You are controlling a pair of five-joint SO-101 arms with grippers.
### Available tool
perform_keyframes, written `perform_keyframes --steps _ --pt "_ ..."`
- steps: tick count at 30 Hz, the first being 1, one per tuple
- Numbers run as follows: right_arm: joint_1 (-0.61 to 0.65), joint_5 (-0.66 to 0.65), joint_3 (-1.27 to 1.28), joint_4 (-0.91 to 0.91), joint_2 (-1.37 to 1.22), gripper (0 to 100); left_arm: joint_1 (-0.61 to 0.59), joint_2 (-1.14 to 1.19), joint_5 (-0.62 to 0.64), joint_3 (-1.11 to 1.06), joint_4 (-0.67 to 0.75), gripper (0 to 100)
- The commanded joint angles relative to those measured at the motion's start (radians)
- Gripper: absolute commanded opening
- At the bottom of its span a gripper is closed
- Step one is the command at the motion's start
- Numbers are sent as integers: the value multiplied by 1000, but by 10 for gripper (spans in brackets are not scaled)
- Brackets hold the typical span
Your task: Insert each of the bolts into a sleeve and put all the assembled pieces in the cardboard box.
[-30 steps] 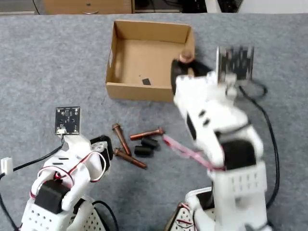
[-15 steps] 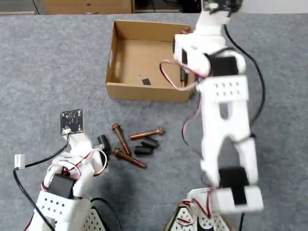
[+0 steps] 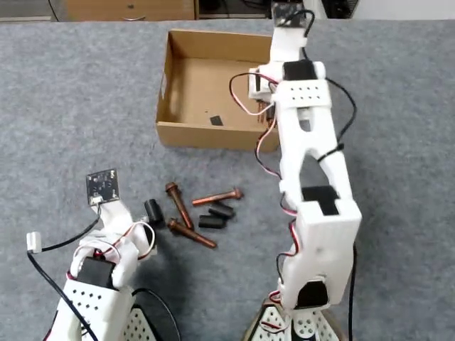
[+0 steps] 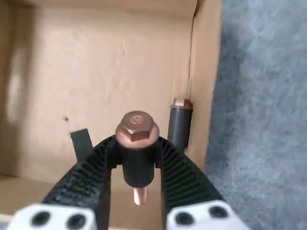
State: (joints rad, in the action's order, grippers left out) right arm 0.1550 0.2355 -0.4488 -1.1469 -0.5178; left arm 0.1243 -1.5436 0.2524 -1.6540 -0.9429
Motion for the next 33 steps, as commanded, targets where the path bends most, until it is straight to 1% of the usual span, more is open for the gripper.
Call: perform_keyframes --steps 1,4,13,19,21,25,27,30,33 --pt "-10 -18 -65 5 -35 2 -21 -5 3 2 25 19" --pt "-16 -18 -67 6 -93 2 -40 -5 3 -3 29 19" --pt "-25 -20 -84 44 -231 10 -41 -5 3 -3 31 19" --pt "-33 -20 -77 35 -237 139 -43 -5 3 -2 31 19" --pt "-30 -20 -94 6 -236 160 -43 -5 3 -2 32 19" --pt "-27 -20 -189 -101 -236 161 -44 -5 3 0 34 19" --pt "-27 -20 -269 -178 -236 161 -48 -5 3 -6 58 19" --pt "-27 -20 -440 -330 -236 161 -109 -5 5 -3 92 19" --pt "-27 -20 -653 -499 -236 161 -143 -5 8 -2 110 19"
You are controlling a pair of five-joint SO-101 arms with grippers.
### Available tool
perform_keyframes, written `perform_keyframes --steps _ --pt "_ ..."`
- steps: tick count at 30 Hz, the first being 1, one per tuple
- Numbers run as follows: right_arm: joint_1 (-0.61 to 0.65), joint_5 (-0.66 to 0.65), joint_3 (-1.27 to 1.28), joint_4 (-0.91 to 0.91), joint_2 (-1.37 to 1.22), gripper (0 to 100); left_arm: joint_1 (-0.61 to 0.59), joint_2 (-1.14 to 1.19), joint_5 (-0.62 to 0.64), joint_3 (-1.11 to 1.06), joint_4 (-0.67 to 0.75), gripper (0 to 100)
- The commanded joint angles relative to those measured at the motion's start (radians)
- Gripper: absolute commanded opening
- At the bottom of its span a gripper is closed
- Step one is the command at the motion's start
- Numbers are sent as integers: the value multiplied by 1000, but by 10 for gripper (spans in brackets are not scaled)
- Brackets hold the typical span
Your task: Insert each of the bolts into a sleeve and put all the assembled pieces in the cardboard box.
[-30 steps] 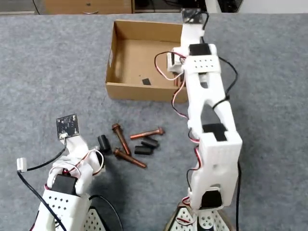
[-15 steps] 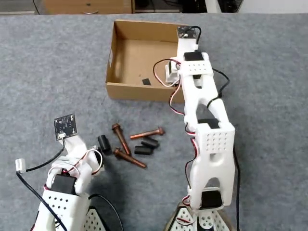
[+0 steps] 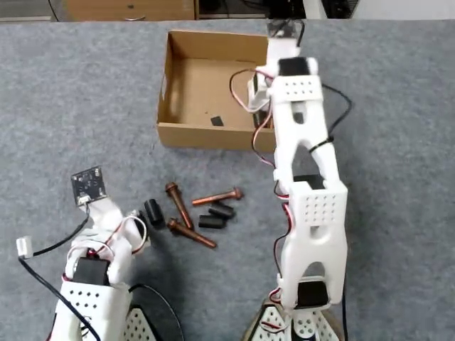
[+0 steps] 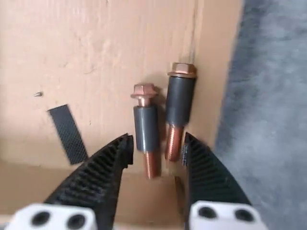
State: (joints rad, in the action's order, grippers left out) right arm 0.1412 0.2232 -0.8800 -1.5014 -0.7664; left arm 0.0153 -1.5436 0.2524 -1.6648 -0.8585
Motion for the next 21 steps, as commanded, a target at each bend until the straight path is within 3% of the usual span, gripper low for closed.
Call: perform_keyframes --steps 1,5,10,21 --pt "-13 -8 -292 -198 12 161 -34 -5 21 11 25 19" --pt "-21 -6 -496 -287 13 160 -35 -5 69 11 25 19" --pt "-19 -5 -529 -288 104 160 -35 -5 74 9 25 19" --pt "31 -6 10 -287 745 160 -37 -5 74 -23 87 19"
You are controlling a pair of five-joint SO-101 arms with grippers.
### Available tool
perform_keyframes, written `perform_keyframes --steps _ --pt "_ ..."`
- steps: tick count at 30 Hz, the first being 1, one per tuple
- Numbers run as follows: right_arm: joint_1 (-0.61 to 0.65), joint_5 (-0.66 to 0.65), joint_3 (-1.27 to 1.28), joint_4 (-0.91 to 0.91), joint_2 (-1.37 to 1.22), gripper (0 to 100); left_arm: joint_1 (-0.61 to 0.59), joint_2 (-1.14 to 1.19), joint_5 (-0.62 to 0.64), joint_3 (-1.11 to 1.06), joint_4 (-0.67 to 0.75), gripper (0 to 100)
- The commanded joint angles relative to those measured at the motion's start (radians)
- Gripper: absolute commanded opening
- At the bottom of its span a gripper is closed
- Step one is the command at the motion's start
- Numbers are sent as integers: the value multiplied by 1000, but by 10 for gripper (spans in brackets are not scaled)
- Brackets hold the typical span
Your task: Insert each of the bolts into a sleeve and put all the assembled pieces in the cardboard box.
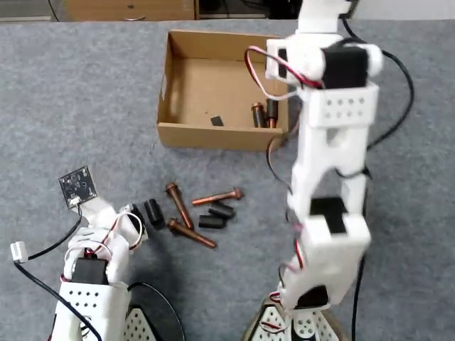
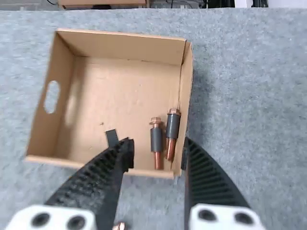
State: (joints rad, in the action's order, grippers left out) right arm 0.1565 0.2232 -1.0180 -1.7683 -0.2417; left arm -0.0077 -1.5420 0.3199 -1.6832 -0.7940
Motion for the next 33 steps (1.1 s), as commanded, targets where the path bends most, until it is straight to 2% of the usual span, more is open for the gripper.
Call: perform_keyframes --steps 1,3,5,7,11,14,20,23,27,33 --pt "16 -8 205 -20 280 160 -14 -7 6 -5 23 19" --pt "16 -14 321 -20 398 160 -14 -7 6 -3 23 19" --pt "33 -92 443 -18 515 160 -14 -7 6 -2 23 19" --pt "74 -192 572 -18 615 160 -14 -7 8 0 23 19" --pt "176 -273 880 -18 794 160 -14 -7 9 0 25 19" --pt "255 -344 1090 -3 903 160 -14 -7 57 2 25 19" --pt "320 -522 1431 118 1056 160 -98 -7 107 17 17 19" --pt "320 -629 1567 149 1090 160 -158 -7 114 29 -18 19" --pt "320 -735 1687 172 1101 160 -244 -7 107 72 -180 19" --pt "321 -881 1793 244 1098 160 -560 -7 106 71 -183 19"
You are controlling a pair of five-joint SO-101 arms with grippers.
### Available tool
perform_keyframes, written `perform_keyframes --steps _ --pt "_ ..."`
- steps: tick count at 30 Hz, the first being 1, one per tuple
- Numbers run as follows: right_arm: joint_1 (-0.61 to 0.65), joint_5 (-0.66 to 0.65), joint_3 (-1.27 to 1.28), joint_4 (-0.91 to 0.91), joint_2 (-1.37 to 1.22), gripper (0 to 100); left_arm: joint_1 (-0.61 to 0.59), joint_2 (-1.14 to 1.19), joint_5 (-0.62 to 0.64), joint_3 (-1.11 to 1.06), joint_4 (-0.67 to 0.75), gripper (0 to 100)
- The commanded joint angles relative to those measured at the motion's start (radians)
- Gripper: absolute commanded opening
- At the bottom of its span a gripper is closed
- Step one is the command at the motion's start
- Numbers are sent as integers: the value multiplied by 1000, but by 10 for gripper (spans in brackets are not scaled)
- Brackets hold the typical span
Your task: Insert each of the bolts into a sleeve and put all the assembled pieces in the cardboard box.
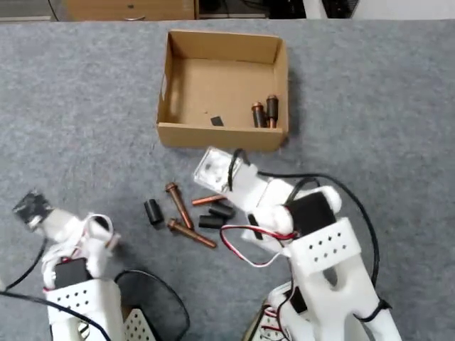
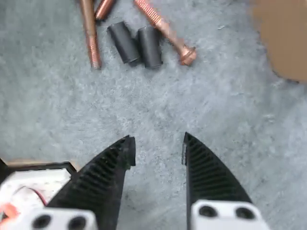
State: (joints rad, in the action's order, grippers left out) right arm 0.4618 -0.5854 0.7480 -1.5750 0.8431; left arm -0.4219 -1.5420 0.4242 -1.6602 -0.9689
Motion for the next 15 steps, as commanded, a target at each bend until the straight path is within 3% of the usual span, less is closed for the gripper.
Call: perform_keyframes --steps 1,8,11,15 --pt "16 -94 41 64 13 160 -195 -5 2 48 -9 19" --pt "16 -190 140 235 12 160 -466 -5 -25 55 -80 19" --pt "39 -192 177 290 12 160 -502 -5 -107 57 -101 19" --pt "122 -184 203 331 -25 160 -500 -7 -104 61 -81 19"
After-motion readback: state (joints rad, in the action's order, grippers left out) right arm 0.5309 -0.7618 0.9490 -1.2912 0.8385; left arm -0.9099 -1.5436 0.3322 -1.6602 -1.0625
